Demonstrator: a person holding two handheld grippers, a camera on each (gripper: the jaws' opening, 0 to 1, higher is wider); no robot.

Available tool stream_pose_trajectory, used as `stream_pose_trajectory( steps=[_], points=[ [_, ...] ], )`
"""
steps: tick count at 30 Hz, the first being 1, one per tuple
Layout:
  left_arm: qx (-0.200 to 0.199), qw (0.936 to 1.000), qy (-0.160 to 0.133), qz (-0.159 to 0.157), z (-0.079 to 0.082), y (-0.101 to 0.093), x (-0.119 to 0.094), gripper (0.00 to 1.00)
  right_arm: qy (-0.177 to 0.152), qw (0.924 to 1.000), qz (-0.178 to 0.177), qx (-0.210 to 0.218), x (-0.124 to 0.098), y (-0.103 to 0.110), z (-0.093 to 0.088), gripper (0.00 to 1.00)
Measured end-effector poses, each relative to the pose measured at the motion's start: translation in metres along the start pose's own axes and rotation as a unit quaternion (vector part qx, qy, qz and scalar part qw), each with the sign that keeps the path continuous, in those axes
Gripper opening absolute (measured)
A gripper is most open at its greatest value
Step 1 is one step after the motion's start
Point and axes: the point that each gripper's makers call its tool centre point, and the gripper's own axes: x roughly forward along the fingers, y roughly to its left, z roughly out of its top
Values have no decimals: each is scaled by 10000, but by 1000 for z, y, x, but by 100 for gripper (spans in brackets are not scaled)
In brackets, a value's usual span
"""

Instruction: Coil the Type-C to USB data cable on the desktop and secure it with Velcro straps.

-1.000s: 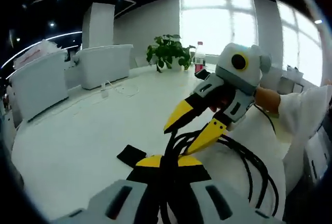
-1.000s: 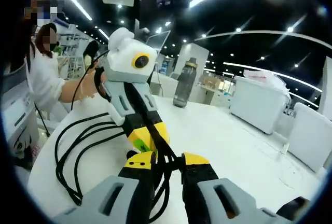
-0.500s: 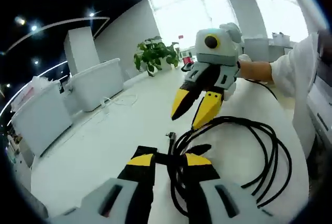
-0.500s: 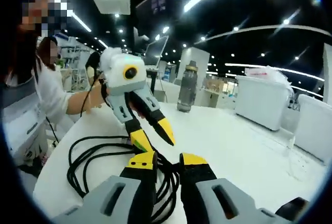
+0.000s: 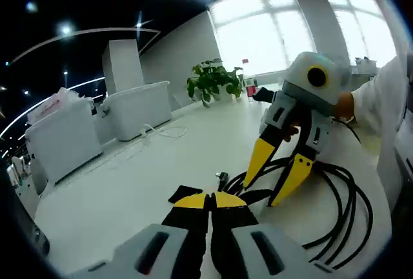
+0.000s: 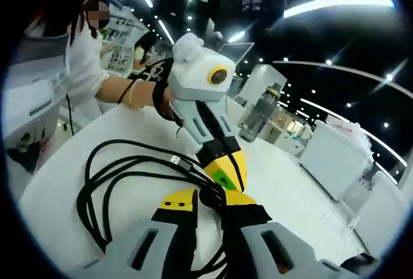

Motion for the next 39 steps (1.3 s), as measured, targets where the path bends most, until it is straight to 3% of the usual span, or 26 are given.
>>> stream_pose_trajectory(
  steps=[2, 7, 10, 13, 16, 21, 23, 25, 27, 29, 31, 33, 35, 37, 39],
  points=[
    [281, 9995, 176, 7, -6, -3, 0, 2, -54, 9999, -39, -75, 2, -6, 4, 2],
    [551, 9982, 241, 48, -6, -8, -4, 2, -161, 9968, -247, 741, 3, -33, 3, 2],
    [803, 9962, 325, 64, -6, -8, -2, 2, -121, 9906, -230, 1342, 9, -44, -6, 2],
    [765, 9966, 319, 14, -7, -7, -1, 2, -23, 9815, -268, 1895, 17, -55, -19, 2],
    [678, 9970, 359, -142, -12, -12, 1, 2, 405, 9819, -276, 1828, 34, -61, -41, 2],
    [659, 9972, 345, -121, -12, -8, 1, 2, 728, 9831, -11, 1682, 50, -54, -53, 2],
    [528, 9980, 310, -140, -12, -6, 1, 2, 1003, 9826, 115, 1561, 52, -52, -61, 1],
    [344, 9990, 258, -148, -13, -5, 1, 2, 1010, 9821, 221, 1574, 53, -53, -59, 1],
    [255, 9993, 226, -161, -13, -4, 0, 2, 935, 9868, 308, 1286, 54, -53, -57, 2],
    [219, 9994, 212, -140, -14, -4, 0, 2, 865, 9913, 118, 982, 56, -60, -59, 4],
    [195, 9995, 196, -135, -14, -4, 0, 2, 964, 9934, -170, 598, 57, -71, -66, 4],
    [203, 9995, 192, -124, -14, -4, 0, 2, 1132, 9926, -241, 358, 57, -74, -74, 3],
    [231, 9995, 189, -97, -14, -4, 0, 2, 894, 9936, -317, 608, 56, -74, -67, 5],
    [128, 9998, 165, -79, -14, -3, 0, 2, 459, 9915, -407, 1147, 52, -80, -51, 9],
    [10, 9999, 133, -83, -14, -2, 0, 2, 131, 9861, -222, 1641, 45, -76, -37, 4]
  ],
)
